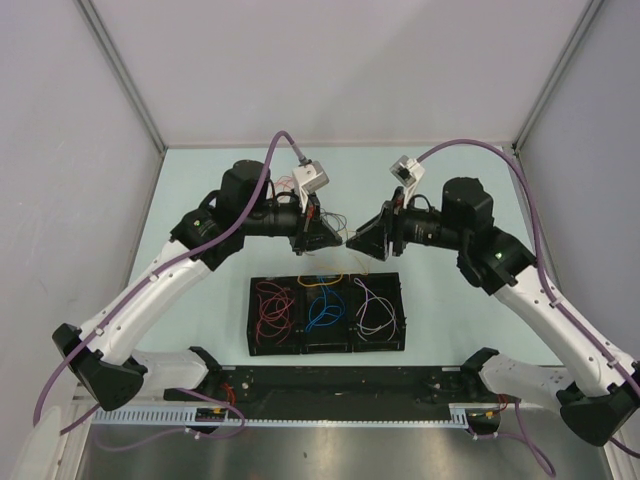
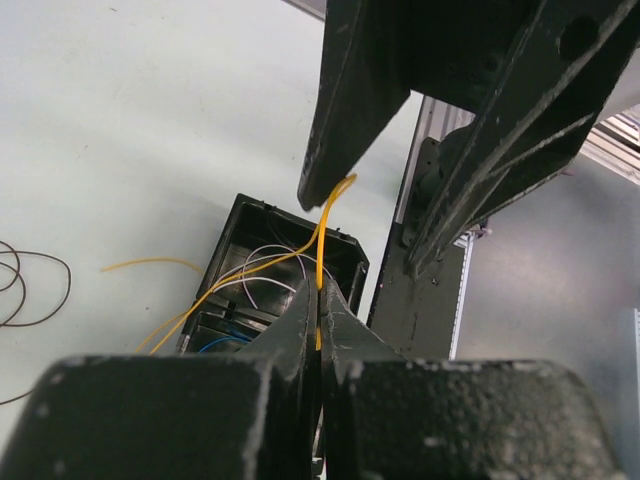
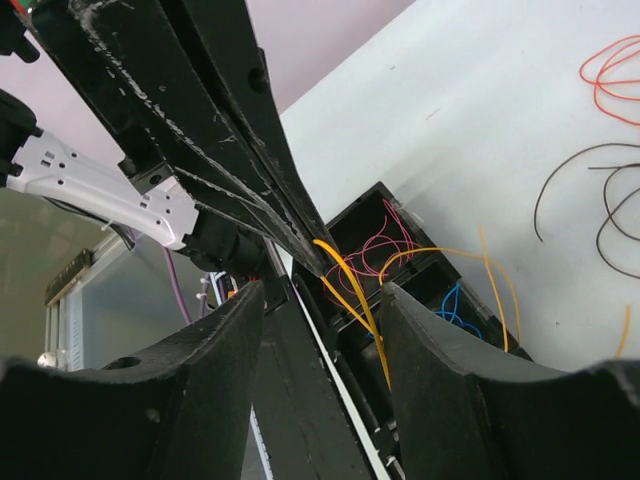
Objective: Untangle the cables
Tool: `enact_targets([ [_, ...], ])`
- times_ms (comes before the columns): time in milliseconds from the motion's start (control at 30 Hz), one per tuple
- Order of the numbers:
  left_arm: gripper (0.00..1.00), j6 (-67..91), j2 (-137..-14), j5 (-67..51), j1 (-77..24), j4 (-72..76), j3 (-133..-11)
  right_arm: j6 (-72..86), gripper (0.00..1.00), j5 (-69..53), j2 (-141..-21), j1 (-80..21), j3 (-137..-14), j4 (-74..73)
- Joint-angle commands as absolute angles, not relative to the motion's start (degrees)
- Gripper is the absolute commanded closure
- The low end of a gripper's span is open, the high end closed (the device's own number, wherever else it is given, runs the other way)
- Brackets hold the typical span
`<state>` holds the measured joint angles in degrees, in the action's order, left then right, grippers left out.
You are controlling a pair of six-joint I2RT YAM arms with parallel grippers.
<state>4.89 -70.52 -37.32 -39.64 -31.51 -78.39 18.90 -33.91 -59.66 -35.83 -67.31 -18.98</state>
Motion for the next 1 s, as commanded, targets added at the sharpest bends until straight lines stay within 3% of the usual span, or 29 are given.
enact_targets([
  [0,1.0,3.8,-70.4,-39.2,-39.9,-30.1,-80.0,16.6,0.46,-32.9,-60.0,-37.8,-70.9,-17.7],
  [167,1.0,4.0,-70.5,-38.8,-39.8,-29.7,-79.5,17.1,0.67,-31.0,-60.7,-39.5,-70.9,-17.5],
  [200,1.0,4.0,-70.3,-38.8,-39.8,-29.7,-79.3,17.2,0.81,-30.8,-60.9,-39.6,-71.0,-17.5],
  [267,1.0,4.3,-70.2,-38.2,-39.8,-29.4,-79.2,17.3,0.97,-29.8,-61.2,-40.1,-71.1,-17.4],
  [400,0.01,5.5,-69.3,-27.3,-39.8,-30.1,-79.3,18.5,1.0,-26.5,-61.3,-40.4,-72.2,-17.7],
  [633,0.0,9.6,-60.6,-1.5,-37.5,-29.7,-73.0,18.9,1.0,-18.4,-63.8,-41.0,-86.1,-21.7],
  [967,0.0,10.5,-44.3,17.2,-35.9,-32.2,-60.2,18.3,1.0,-5.5,-69.7,-44.6,-107.7,-25.3],
])
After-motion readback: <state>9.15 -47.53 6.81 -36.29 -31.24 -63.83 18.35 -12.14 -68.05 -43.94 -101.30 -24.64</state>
